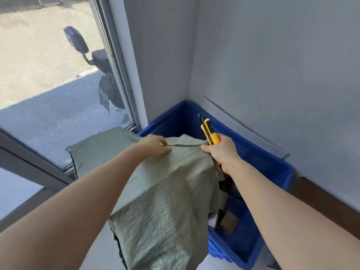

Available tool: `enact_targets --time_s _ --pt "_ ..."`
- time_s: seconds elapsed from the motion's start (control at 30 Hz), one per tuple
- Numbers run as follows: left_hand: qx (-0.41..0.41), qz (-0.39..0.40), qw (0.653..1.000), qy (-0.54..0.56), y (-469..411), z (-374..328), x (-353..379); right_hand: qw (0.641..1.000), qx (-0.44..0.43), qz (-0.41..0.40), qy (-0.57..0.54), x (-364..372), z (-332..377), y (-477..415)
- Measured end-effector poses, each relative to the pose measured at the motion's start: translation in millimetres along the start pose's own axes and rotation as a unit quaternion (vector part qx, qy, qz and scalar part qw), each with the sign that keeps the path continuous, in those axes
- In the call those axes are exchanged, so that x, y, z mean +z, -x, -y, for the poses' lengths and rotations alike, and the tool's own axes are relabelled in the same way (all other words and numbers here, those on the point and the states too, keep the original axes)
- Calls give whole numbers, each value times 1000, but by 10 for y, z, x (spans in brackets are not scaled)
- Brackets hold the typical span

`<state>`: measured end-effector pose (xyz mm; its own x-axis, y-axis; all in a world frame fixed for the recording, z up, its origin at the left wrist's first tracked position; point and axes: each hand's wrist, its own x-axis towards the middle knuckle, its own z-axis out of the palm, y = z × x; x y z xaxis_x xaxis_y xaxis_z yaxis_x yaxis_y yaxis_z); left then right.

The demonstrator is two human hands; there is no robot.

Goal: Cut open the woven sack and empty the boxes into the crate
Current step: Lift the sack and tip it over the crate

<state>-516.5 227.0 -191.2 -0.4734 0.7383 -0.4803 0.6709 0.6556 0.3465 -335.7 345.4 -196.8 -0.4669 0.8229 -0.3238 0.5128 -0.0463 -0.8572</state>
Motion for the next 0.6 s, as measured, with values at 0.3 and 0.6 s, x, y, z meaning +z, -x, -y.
enact_targets --time_s 0.3,0.6 --pt "10 -4 999 46 132 422 -102 996 6 -91 -5 24 -25 -156" --pt "-22 -204 978 36 -12 234 -50 992 24 -124 3 99 -16 -159"
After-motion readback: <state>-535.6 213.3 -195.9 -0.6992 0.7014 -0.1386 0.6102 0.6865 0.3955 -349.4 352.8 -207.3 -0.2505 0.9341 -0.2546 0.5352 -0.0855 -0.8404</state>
